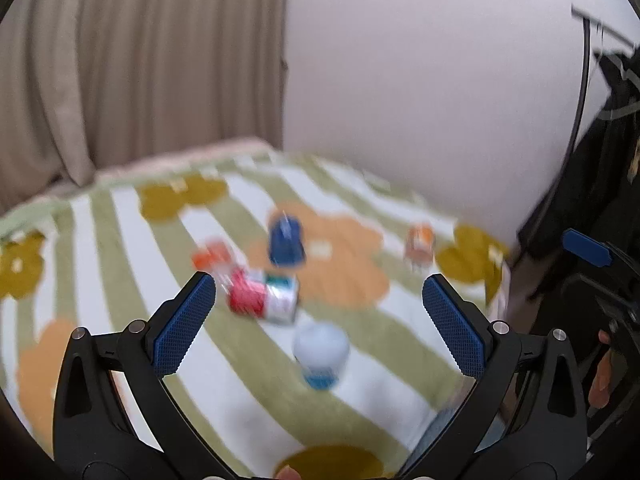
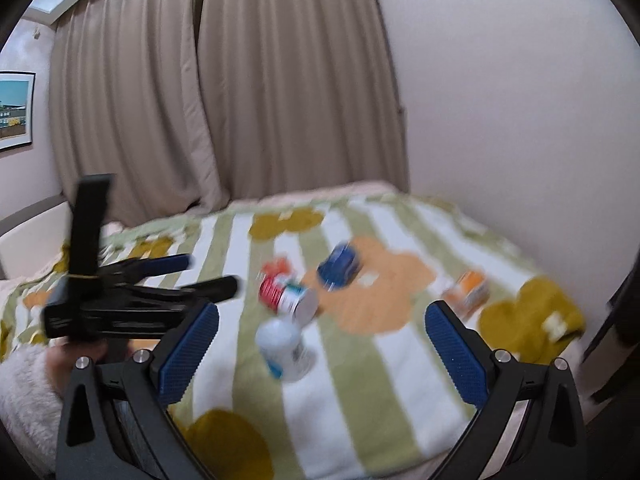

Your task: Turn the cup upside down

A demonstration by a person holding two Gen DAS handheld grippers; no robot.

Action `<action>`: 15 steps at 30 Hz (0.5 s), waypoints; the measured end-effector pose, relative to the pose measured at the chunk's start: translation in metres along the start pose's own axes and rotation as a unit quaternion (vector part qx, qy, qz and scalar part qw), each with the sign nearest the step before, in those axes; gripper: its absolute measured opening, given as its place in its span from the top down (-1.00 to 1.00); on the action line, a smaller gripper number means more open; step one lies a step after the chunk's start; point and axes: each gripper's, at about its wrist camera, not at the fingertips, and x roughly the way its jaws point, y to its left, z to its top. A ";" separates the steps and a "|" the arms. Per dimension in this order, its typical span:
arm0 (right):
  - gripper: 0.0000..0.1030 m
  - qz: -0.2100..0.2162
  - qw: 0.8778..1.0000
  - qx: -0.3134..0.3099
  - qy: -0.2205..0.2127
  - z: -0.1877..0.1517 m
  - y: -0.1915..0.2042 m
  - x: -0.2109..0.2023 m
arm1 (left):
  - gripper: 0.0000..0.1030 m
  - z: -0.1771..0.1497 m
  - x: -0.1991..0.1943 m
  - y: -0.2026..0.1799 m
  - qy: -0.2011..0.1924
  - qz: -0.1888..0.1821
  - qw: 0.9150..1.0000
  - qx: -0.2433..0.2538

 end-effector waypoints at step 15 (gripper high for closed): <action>-1.00 -0.179 0.982 0.015 -0.061 0.038 0.015 -0.044 | -0.99 0.034 -0.082 -0.008 -0.116 0.029 0.992 0.035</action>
